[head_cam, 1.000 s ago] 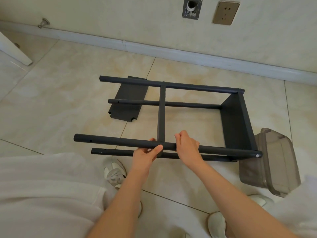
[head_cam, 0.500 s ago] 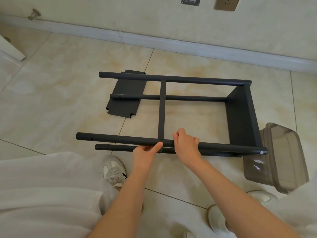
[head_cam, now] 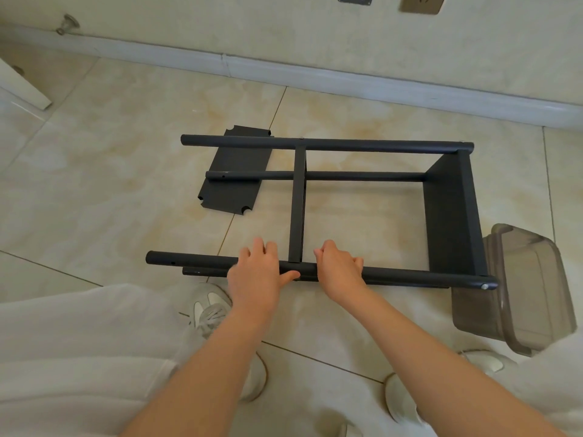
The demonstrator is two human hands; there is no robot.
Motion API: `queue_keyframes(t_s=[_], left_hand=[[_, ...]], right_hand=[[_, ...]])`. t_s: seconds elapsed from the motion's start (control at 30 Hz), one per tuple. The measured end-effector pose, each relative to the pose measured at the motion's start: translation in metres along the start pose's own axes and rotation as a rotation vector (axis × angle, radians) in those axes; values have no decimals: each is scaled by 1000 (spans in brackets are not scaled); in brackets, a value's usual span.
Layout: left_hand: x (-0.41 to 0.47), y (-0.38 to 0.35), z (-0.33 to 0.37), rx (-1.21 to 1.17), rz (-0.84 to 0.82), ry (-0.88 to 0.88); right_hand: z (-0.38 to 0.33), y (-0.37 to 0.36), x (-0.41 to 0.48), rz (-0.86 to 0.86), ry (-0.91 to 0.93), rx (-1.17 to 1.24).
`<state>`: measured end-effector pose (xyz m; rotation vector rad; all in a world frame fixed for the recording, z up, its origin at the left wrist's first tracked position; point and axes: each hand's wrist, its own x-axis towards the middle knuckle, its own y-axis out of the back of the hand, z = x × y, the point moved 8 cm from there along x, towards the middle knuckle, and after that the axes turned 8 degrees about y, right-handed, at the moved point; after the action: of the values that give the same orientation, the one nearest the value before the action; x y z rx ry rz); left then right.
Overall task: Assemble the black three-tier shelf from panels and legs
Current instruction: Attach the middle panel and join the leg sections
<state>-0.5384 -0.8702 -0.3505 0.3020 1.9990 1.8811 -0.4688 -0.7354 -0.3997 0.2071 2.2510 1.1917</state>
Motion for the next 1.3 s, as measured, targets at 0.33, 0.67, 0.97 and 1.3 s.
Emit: queue_keyframes(t_s=[0.33, 0.67, 0.97, 1.3], left_hand=[[23, -27, 16, 264, -141, -516], [28, -43, 17, 271, -197, -699], [31, -31, 20, 184, -121, -745], [36, 3, 36, 133, 225, -923]], right_hand=[[5, 53, 52, 73, 67, 318], [-34, 142, 130, 310, 333, 121], [-31, 132, 184, 154, 338, -168], [-24, 141, 197, 172, 290, -95]])
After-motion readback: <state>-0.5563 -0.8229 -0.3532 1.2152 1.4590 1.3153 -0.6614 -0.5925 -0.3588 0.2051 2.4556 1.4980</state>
